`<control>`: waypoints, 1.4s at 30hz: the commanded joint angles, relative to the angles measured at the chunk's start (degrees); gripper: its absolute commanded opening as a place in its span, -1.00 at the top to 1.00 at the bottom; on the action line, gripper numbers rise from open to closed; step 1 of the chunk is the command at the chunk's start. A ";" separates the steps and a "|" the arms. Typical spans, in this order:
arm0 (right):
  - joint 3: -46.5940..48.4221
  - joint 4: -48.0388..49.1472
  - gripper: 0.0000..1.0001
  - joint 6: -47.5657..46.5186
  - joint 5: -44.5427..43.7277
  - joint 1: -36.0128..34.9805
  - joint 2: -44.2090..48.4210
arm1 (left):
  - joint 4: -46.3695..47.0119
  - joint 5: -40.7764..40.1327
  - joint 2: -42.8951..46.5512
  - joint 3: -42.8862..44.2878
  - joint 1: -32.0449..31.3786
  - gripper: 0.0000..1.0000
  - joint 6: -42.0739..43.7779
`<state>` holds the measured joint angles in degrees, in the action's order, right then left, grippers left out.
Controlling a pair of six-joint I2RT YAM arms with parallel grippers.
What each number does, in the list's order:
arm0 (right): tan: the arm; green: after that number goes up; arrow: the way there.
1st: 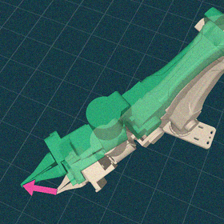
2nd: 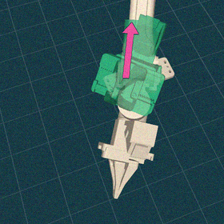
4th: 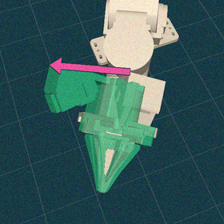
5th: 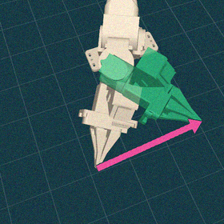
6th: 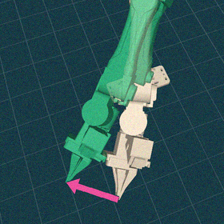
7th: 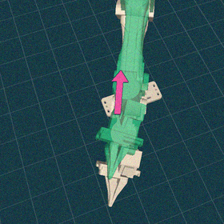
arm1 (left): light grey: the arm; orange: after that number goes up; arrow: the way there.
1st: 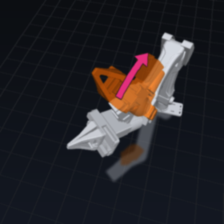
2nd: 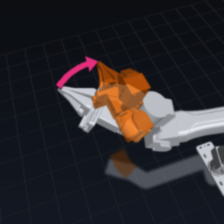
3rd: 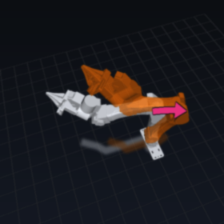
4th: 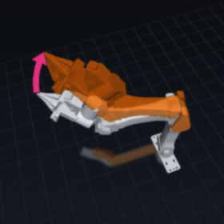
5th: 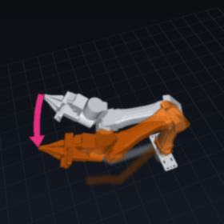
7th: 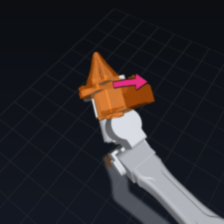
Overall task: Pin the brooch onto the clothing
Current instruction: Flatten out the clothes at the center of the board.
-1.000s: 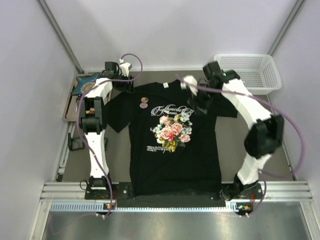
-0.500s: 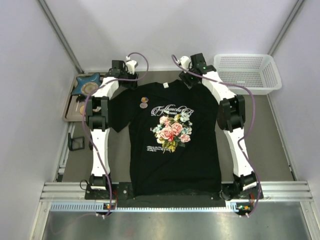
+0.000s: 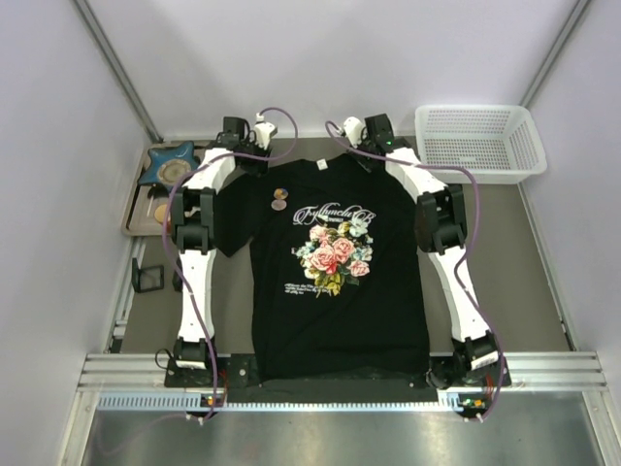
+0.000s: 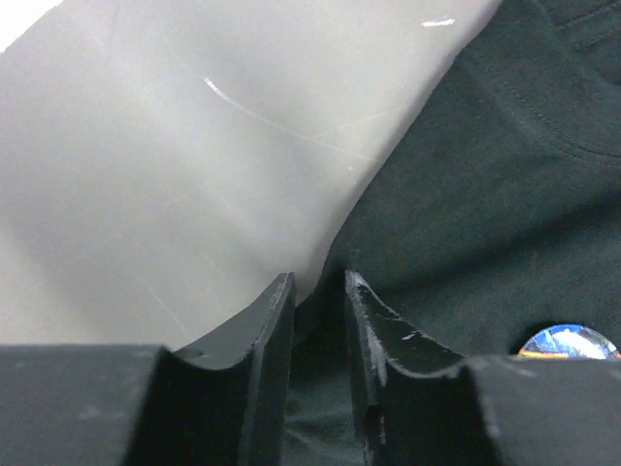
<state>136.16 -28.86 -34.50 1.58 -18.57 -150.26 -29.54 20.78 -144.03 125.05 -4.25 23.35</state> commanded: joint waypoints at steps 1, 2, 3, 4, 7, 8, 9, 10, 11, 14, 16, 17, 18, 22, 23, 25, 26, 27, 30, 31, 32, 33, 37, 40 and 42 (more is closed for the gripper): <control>1.92 3.19 0.31 -3.29 -1.41 0.11 -3.55 | -4.55 0.23 -3.36 3.79 -0.06 0.45 3.01; 1.92 3.46 0.39 -3.47 -1.41 0.11 -3.81 | -4.74 0.23 -3.89 4.32 -0.06 0.54 3.27; 1.92 3.55 0.58 -3.64 -1.32 -0.15 -4.16 | -4.82 0.14 -4.59 5.19 -0.06 0.78 3.19; 1.92 4.07 0.75 -4.43 -2.89 -0.33 -4.34 | -4.56 -0.29 -4.86 5.63 -0.06 0.94 2.93; 1.83 6.70 1.00 -5.14 -4.82 -0.50 -5.04 | -2.38 -1.78 -5.74 6.17 -0.06 1.00 1.53; 1.92 9.32 1.00 -5.40 -5.53 -0.50 -5.22 | -0.10 -1.88 -6.00 6.25 0.03 1.00 0.65; 2.01 10.66 1.00 -5.66 -6.50 -0.50 -5.40 | 1.05 -2.14 -6.18 6.17 0.12 1.00 0.29; 2.01 12.58 1.00 -5.84 -8.86 -0.59 -5.75 | 2.54 -3.10 -6.35 6.08 0.12 1.00 -0.06; 1.92 15.73 1.00 -5.75 -10.27 -0.59 -5.92 | 5.69 -4.07 -6.35 6.08 0.21 1.00 -1.46; 1.83 21.54 1.00 -5.32 -13.53 -0.59 -6.36 | 13.50 -5.74 -6.62 6.17 0.56 1.00 -4.79; 1.66 23.84 1.00 -5.49 -14.76 -0.51 -6.71 | 17.30 -6.88 -6.97 6.25 0.65 1.00 -6.03; 1.74 24.98 1.00 -5.66 -14.94 -0.59 -7.07 | 19.32 -7.67 -7.58 6.78 0.65 1.00 -6.04; 1.74 26.56 1.00 -5.93 -15.03 -0.59 -7.16 | 22.30 -8.29 -8.02 7.30 0.65 1.00 -6.04; 1.92 28.42 1.00 -6.89 -14.77 -0.77 -7.86 | 26.28 -10.57 -11.80 12.40 0.56 1.00 -4.81; 1.83 28.42 0.99 -6.81 -14.86 -0.77 -7.95 | 26.90 -10.84 -13.02 13.54 0.56 1.00 -4.46; 1.92 30.79 0.89 -6.02 -15.21 -0.86 -7.95 | 28.91 -11.11 -13.56 13.81 0.56 1.00 -3.58; 2.09 31.32 0.74 -5.67 -15.21 -0.94 -7.86 | 29.10 -11.11 -14.00 13.99 0.56 1.00 -3.58; 2.27 31.58 0.63 -5.40 -15.12 -0.86 -7.60 | 29.10 -11.19 -14.00 13.90 0.56 1.00 -3.67; 2.71 32.20 -0.03 -4.26 -14.95 -1.12 -6.28 | 30.77 -11.02 -12.78 13.99 0.56 0.88 -4.54; 2.54 31.77 -0.27 -3.91 -14.77 -1.21 -4.36 | 29.81 -11.11 -12.07 13.99 0.56 0.68 -5.50; 1.84 31.24 -0.38 -3.38 -14.33 -1.29 -3.21 | 29.46 -10.85 -9.72 13.99 0.56 0.40 -5.95; 1.13 30.54 -0.46 -2.34 -13.02 -1.47 -1.55 | 27.02 -10.58 -8.13 13.55 0.56 0.10 -6.47; -8.85 24.30 -0.82 -2.15 -7.40 -2.61 12.56 | 19.10 -2.88 4.78 5.23 0.56 -0.37 -7.54; -17.82 15.62 -0.97 -3.29 -1.87 -3.84 21.64 | 10.05 2.76 18.48 -7.95 0.91 -0.46 -3.95; -21.62 4.24 -0.98 -4.17 5.31 -4.19 30.25 | 2.79 11.27 29.21 -19.98 2.31 -0.46 -1.22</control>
<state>120.31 -9.50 -37.95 -5.45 -20.36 -139.98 -14.79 18.13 -136.99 117.32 -3.64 17.69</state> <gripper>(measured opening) 0.985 0.725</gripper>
